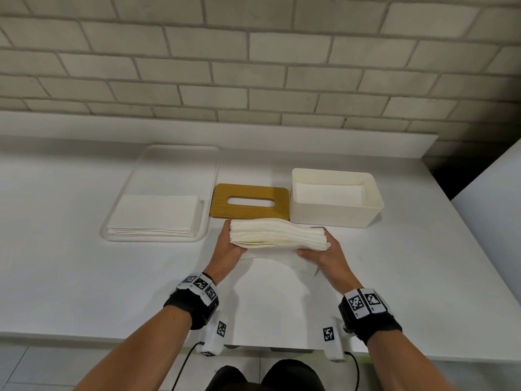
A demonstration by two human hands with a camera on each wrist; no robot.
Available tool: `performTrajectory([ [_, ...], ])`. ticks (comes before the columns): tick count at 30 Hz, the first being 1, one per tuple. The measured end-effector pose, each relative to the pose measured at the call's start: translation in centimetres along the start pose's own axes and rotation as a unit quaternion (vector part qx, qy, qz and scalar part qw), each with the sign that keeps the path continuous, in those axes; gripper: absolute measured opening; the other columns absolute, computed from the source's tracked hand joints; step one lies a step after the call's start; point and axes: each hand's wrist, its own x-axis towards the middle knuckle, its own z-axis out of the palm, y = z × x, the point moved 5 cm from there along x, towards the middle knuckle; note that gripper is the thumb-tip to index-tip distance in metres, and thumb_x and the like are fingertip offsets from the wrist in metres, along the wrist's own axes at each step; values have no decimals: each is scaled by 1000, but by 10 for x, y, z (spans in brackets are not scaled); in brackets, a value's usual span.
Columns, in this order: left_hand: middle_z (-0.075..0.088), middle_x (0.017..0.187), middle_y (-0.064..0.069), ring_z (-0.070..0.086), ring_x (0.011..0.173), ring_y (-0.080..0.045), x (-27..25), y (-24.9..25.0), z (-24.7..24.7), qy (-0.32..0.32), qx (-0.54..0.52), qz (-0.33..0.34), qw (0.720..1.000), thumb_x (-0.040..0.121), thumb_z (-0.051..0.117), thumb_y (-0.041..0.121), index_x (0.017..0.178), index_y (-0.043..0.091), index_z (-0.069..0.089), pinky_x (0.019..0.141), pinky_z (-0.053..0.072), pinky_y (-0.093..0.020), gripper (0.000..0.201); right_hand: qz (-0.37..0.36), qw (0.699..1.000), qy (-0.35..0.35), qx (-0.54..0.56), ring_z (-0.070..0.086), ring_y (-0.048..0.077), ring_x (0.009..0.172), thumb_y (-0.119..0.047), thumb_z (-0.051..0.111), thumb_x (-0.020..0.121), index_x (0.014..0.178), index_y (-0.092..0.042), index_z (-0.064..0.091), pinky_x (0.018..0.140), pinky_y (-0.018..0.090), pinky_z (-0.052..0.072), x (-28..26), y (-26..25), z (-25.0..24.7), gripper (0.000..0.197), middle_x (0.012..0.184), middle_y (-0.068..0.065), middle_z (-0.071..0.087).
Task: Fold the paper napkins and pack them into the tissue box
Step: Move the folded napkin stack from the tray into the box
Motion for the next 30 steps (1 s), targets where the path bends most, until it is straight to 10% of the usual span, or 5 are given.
performTrajectory([
  [6, 51, 108, 6, 53, 98, -7, 1, 6, -9, 0, 52, 41, 998, 70, 61, -25, 121, 18, 41, 75, 51, -19, 69, -7, 1000, 7, -29, 60, 12, 93, 13, 77, 69, 114, -16, 57, 71, 18, 53, -2, -6, -5, 57, 102, -2, 64],
  [14, 49, 120, 3, 46, 113, 4, 9, 25, -9, -45, 171, 150, 973, 70, 55, -22, 120, 27, 47, 96, 36, -9, 70, -85, 993, -10, -86, 55, 15, 105, 9, 76, 72, 104, -26, 64, 79, 16, 50, 2, -26, 0, 49, 118, -2, 57],
  [18, 49, 117, 0, 46, 113, 0, 12, 22, -7, -54, 161, 133, 976, 73, 48, -22, 111, 29, 50, 95, 36, -9, 63, -83, 990, -14, -110, 54, 21, 114, 7, 76, 74, 90, -31, 67, 81, 12, 47, 5, -27, 0, 42, 118, -4, 57],
  [24, 44, 109, 8, 49, 95, 6, 13, 16, -7, -16, 80, 67, 994, 75, 47, -27, 130, 12, 32, 82, 46, -11, 68, -15, 998, -1, -59, 59, 18, 95, 14, 70, 75, 142, -34, 35, 73, 20, 52, 2, -19, -3, 90, 112, 2, 55],
  [30, 53, 108, 10, 53, 99, -4, 12, 6, 0, -8, 51, -13, 999, 88, 45, -16, 128, 19, 35, 77, 46, -6, 54, 18, 997, 33, -71, 59, 19, 89, -7, 57, 69, 113, -13, 59, 73, 23, 46, 9, -8, -1, 45, 96, 2, 66],
])
